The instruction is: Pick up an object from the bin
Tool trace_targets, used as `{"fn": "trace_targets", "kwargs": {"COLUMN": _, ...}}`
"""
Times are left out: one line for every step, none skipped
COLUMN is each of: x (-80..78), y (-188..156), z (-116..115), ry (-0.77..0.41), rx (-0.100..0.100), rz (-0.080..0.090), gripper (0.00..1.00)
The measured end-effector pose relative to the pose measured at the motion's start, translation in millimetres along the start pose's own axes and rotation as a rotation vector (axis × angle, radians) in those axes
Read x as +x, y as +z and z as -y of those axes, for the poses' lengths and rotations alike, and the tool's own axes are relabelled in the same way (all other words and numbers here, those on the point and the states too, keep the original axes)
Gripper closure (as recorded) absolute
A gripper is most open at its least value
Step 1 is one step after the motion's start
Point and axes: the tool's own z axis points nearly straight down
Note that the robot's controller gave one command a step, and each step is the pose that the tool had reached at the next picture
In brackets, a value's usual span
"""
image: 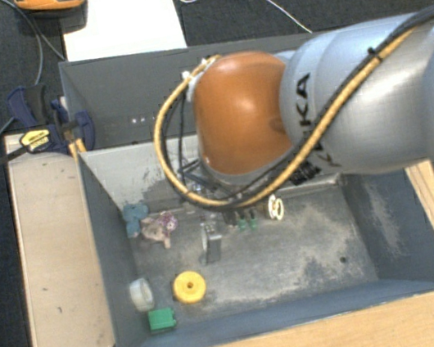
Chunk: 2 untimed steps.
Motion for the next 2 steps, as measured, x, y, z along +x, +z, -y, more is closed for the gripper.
{"fn": "trace_targets", "kwargs": {"x": -1.7, "y": -5.0, "z": 1.3, "ry": 0.006, "rx": -0.001, "rz": 0.008, "gripper": 0.00}}
{"fn": "trace_targets", "kwargs": {"x": 48.8, "y": 119.4, "z": -13.7, "ry": -0.055, "rx": -0.003, "rz": 0.006, "gripper": 0.00}}
